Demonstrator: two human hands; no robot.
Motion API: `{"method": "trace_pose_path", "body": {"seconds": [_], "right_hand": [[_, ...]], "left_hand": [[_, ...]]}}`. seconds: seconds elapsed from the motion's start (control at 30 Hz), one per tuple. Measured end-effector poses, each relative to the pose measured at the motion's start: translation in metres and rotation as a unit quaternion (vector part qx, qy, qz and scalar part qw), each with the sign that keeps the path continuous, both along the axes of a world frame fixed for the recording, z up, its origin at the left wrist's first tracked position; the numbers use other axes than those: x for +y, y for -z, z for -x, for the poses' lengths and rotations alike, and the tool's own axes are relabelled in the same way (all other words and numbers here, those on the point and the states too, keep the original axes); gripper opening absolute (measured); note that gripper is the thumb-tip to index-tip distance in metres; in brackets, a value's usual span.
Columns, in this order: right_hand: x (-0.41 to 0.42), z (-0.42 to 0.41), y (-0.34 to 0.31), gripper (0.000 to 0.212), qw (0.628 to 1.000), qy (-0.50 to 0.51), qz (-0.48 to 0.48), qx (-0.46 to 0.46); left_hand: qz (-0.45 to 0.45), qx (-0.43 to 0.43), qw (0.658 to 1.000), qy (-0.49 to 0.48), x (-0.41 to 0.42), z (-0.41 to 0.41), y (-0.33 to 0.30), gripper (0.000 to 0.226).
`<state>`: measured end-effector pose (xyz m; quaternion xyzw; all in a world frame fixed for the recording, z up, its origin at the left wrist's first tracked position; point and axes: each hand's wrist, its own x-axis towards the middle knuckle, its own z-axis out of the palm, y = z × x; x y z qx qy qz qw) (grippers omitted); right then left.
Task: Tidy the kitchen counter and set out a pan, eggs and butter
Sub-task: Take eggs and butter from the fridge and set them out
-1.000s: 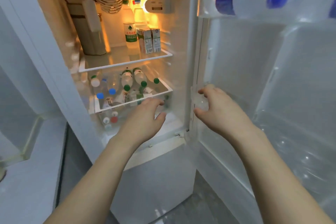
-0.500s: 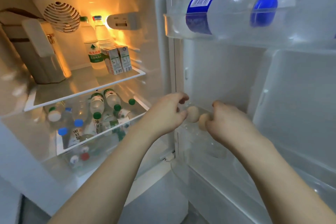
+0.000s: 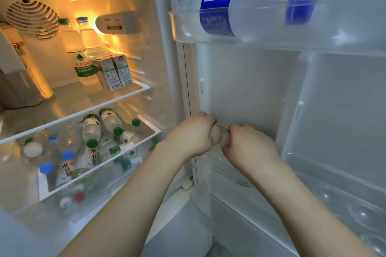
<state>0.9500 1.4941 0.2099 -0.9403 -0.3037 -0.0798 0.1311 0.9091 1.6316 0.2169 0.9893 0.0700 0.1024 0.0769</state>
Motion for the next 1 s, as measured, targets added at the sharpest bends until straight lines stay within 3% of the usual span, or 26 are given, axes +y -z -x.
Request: {"method": "trace_pose_path", "body": {"seconds": [0.53,0.73,1.0], "right_hand": [[0.002,0.001,0.003,0.026,1.0,0.019,0.005,-0.013],[-0.001,0.003,0.001,0.031,1.0,0.022,-0.001,-0.004],[-0.008,0.008,-0.003,0.026,0.993,0.022,-0.106,0.037]], "left_hand": [[0.025,0.02,0.999,0.004,-0.004,-0.005,0.0,0.017],[0.043,0.001,0.999,0.012,-0.004,0.002,0.0,0.021],[0.113,-0.085,0.99,-0.009,0.003,0.022,-0.002,0.033]]}}
